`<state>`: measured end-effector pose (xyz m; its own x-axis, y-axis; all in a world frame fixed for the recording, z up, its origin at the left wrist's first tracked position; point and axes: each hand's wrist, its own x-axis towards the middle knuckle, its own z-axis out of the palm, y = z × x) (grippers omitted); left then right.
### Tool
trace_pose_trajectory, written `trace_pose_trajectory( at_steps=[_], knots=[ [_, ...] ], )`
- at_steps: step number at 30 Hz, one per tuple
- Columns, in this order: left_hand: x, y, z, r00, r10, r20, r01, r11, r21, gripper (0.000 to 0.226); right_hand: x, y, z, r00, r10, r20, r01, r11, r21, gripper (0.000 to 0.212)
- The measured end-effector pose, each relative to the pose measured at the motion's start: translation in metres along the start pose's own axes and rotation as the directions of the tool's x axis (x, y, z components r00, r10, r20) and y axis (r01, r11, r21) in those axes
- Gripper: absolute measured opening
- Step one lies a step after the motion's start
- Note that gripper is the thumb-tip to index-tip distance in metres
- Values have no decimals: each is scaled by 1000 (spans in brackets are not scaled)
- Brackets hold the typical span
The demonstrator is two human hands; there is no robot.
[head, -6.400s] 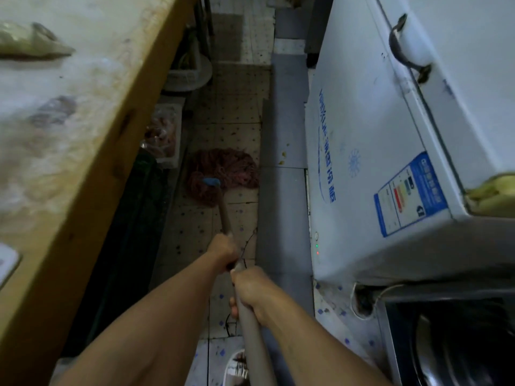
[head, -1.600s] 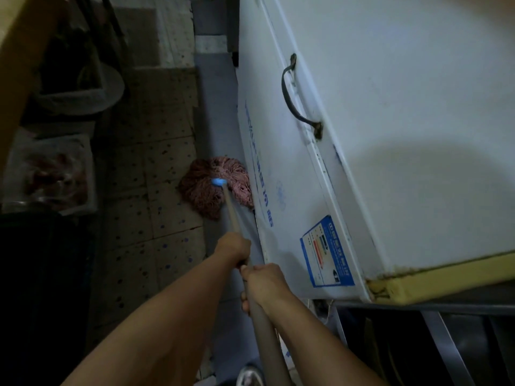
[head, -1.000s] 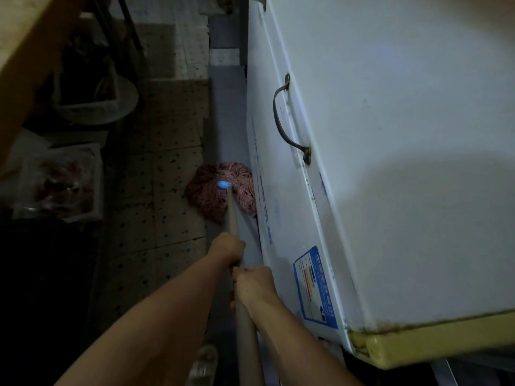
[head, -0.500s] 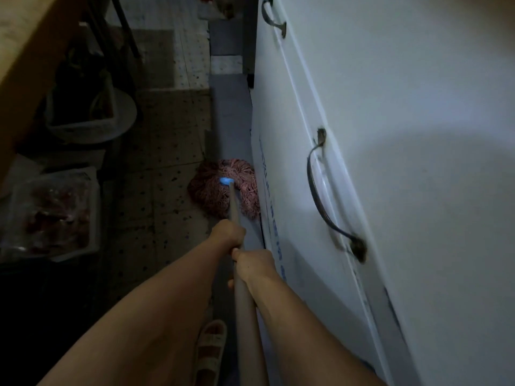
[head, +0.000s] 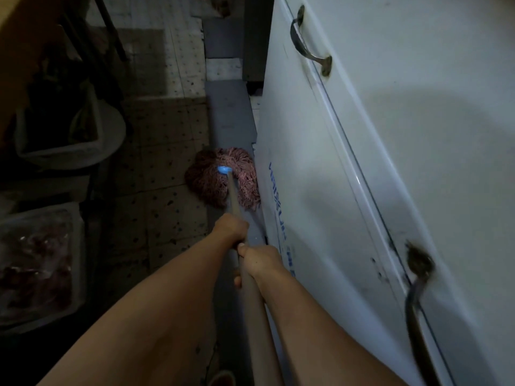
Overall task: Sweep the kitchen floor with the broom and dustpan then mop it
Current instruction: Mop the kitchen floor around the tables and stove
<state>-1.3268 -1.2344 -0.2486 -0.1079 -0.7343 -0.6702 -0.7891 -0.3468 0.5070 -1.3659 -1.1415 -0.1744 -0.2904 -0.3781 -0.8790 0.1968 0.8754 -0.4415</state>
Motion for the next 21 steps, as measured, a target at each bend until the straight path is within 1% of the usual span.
trace_pose_trajectory(
  at_steps=[5, 9, 11, 17, 21],
  knots=[
    [33, 13, -7, 1000, -8, 1, 8, 1000, -14, 46, 24, -24, 5, 1000, -2, 13, 2, 1000, 5, 25],
    [34, 13, -3, 1000, -19, 17, 20, 1000, -22, 46, 25, -20, 5, 1000, -8, 21, 8, 1000, 23, 27],
    [27, 13, -1, 1000, -25, 16, 26, 999, -25, 45, 20, -14, 2, 1000, -10, 23, 9, 1000, 18, 31],
    [-20, -4, 20, 998, -55, 22, 57, 996, -71, 38, -7, 26, -9, 999, 17, 30, -17, 1000, 25, 37],
    [-68, -27, 40, 999, -43, 23, 44, 998, -38, 37, -37, 71, -21, 998, 46, 48, -45, 999, -25, 35]
  ],
)
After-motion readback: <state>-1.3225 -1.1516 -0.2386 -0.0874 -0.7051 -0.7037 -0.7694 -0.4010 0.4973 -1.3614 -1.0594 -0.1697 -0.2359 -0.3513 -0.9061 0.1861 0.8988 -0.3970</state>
